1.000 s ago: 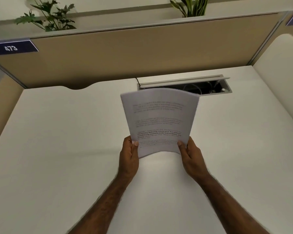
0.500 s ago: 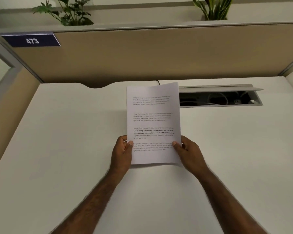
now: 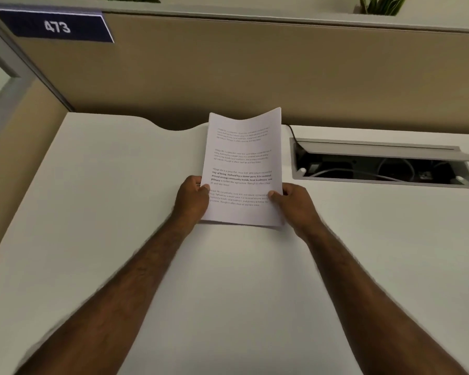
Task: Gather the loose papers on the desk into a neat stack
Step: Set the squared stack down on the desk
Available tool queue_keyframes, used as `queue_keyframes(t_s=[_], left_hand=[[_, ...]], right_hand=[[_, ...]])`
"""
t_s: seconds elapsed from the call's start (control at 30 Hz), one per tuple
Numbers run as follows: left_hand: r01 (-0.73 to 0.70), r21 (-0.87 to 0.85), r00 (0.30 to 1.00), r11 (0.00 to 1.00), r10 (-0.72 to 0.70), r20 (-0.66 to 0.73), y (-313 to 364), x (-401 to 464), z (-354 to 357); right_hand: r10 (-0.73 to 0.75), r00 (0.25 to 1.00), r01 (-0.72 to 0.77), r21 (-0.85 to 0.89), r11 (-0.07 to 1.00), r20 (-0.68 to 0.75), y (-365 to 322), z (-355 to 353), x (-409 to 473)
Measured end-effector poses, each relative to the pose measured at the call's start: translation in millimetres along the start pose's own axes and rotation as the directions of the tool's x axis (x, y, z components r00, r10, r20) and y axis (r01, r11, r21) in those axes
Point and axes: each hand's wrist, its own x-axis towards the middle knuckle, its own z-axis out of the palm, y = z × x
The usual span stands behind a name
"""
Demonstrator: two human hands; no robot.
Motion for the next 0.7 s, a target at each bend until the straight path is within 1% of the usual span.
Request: queue_keyframes(t_s=[0.07,0.23,0.5,0.57,0.7], left_hand=[[-0.005,0.042,1.000,0.999,0.005,0.000,2,11,-2],[0.022,0.084,0.999,0.996,-0.019,-0.036,3,21,2],[0.054,0.087,0.993,0.995,-0.045,-0.109,12,12,7],[0.054,0.087,0.993,0.995,-0.044,-0.111,14,11,6],[0.052,0.106,0.994,0.993,-0.041,-0.099,16,11,5]], right_hand=[[0.011,1.000,-0.011,-0.011,1.000,0.001,-4,6,8],[0.029,1.000,-0.030,-0.044,0.999,-0.011,-8,11,20],[0.035,0.996,-0.041,-0.067,0.997,-0.083,-7,5,23],[0.020,0.995,-0.028,-0.085,0.996,-0.098,-6,4,22],[-0.023,0.992,0.001,-0.173,0.985,-0.124,-4,2,20]])
